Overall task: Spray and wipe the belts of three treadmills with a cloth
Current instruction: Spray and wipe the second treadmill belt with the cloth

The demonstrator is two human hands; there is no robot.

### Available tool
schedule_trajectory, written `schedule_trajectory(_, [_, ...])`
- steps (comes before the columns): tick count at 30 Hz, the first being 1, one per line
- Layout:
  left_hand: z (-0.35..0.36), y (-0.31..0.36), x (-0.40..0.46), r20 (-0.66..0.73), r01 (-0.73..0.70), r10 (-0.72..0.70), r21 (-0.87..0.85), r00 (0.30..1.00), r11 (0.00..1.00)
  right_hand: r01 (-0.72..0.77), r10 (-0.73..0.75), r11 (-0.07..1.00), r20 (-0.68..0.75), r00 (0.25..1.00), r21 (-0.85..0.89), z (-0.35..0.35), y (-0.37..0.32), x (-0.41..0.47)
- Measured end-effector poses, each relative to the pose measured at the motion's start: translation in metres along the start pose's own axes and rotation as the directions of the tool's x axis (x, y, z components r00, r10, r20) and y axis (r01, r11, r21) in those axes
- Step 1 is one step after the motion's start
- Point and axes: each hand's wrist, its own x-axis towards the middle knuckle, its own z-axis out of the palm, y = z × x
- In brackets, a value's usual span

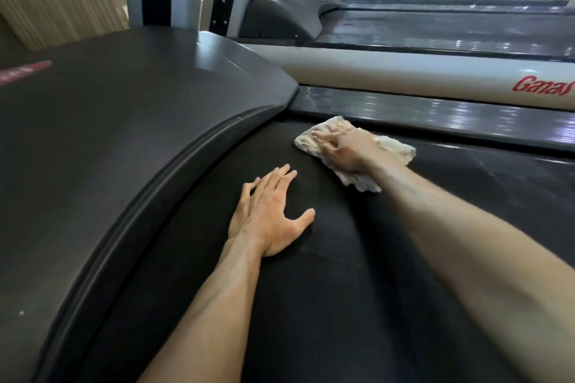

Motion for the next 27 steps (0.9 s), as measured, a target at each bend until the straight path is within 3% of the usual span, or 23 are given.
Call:
schedule_trajectory(5, [0.006, -0.004, 0.001, -0.016, -0.008, 0.008, 0.034, 1.0, 0.999, 0.261, -0.254, 0.96, -0.07, 0.965, 0.105, 0.003, -0.004, -0.042])
schedule_trajectory(10, [0.009, -0.005, 0.003, -0.025, -0.012, 0.013, 0.041, 1.0, 0.999, 0.121, -0.121, 0.984, -0.004, 0.993, 0.134, 0.002, 0.02, -0.026])
schedule_trajectory(14, [0.009, -0.005, 0.002, -0.04, -0.018, 0.019, 0.035, 0.999, 0.999, 0.007, -0.009, 0.998, 0.039, 0.999, 0.055, -0.001, -0.029, 0.032])
schedule_trajectory(16, [0.009, -0.006, 0.003, -0.039, -0.024, 0.025, 0.033, 0.999, 0.999, 0.022, -0.023, 0.999, 0.015, 1.0, 0.037, 0.007, -0.056, 0.047])
schedule_trajectory(21, [0.008, -0.006, 0.003, -0.042, -0.031, 0.032, 0.037, 0.999, 0.999, 0.267, -0.275, 0.954, 0.039, 0.961, 0.139, 0.01, -0.054, 0.032])
schedule_trajectory(27, [0.009, -0.005, 0.002, -0.02, -0.02, 0.021, 0.035, 1.0, 0.999, 0.15, -0.15, 0.987, 0.006, 0.989, 0.06, 0.018, -0.062, 0.077])
